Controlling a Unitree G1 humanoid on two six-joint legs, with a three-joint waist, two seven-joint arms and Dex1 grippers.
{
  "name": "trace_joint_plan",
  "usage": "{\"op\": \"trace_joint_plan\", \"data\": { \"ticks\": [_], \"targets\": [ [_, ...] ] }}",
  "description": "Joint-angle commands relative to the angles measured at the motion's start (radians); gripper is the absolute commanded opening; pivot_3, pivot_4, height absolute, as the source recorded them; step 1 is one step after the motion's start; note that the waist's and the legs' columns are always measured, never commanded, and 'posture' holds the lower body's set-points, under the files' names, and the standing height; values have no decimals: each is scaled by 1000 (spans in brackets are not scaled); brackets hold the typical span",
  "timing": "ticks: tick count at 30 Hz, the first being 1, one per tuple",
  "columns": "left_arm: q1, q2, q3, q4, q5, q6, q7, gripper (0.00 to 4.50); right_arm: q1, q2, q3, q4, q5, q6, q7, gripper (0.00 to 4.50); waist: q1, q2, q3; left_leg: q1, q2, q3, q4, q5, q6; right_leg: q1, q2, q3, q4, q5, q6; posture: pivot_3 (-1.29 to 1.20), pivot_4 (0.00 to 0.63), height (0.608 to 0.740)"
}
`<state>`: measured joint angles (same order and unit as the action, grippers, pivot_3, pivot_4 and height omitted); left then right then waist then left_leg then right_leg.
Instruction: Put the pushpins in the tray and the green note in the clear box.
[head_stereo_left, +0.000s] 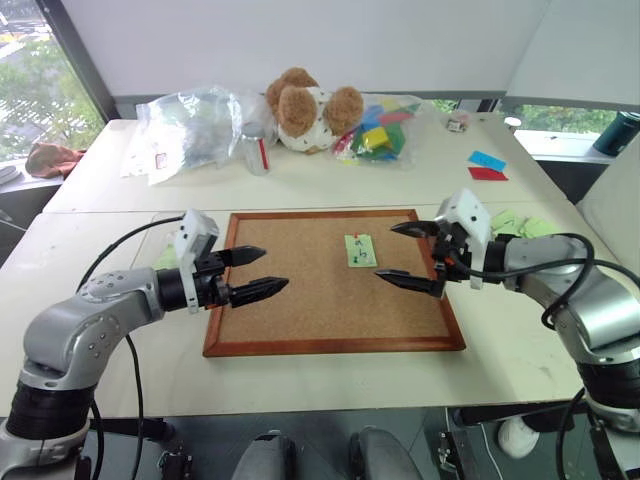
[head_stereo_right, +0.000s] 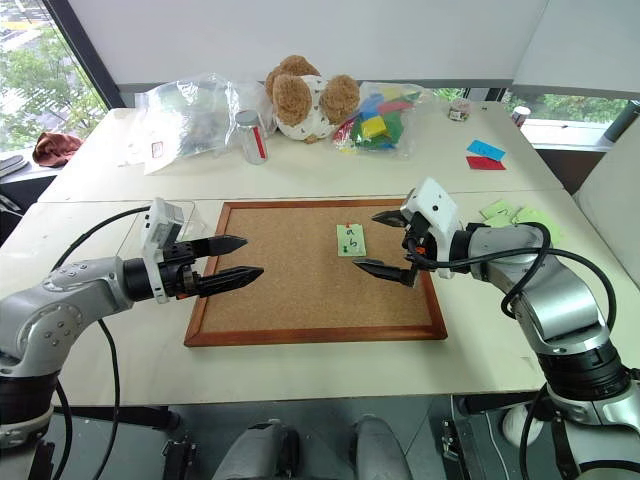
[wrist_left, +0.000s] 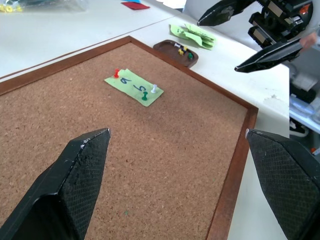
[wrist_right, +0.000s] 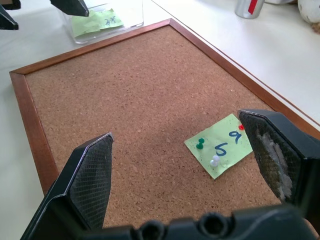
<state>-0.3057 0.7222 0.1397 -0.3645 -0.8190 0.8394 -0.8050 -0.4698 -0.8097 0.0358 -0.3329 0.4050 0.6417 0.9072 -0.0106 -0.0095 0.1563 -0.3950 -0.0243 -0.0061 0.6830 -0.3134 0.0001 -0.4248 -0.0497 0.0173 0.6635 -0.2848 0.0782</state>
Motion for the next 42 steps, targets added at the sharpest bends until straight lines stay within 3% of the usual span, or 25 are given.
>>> {"op": "trace_joint_plan", "data": {
  "ticks": [1,13,24,30,33,39,42],
  "targets": [
    [-5,-5,30,-5,3,-26,9,4466,-16,1,-4,12,-9,-27,10,4373,0,0,0,0,0,0,0,0,0,0,0,0,0,0,0,0,150,740],
    [-33,-29,-4,5,18,-37,7,4466,-74,27,-2,106,-21,-42,24,4373,0,0,0,0,0,0,0,0,0,0,0,0,0,0,0,0,150,740],
    [-19,-57,-6,57,87,-107,5,4466,-99,96,34,109,-68,3,-75,4373,0,0,0,0,0,0,0,0,0,0,0,0,0,0,0,0,150,740],
    [-26,-76,-76,109,184,-180,-10,4466,-126,131,74,118,-104,21,-110,4373,-1,0,0,0,0,0,-1,0,0,-1,0,0,0,0,0,0,150,740],
    [-27,-99,-110,136,227,-220,-14,3132,-140,152,91,120,-118,40,-130,4373,0,0,0,0,0,0,0,0,0,-1,0,0,0,0,0,0,150,740],
    [-56,-205,-223,247,362,-342,13,21,-191,219,103,190,-140,120,-205,4373,0,0,0,0,0,0,0,0,0,0,0,0,0,0,0,0,150,740],
    [-70,-248,-266,310,420,-388,12,21,-233,271,107,266,-155,157,-250,4373,-2,0,0,0,0,0,0,0,0,-1,0,0,1,0,0,0,150,740]
  ]
}}
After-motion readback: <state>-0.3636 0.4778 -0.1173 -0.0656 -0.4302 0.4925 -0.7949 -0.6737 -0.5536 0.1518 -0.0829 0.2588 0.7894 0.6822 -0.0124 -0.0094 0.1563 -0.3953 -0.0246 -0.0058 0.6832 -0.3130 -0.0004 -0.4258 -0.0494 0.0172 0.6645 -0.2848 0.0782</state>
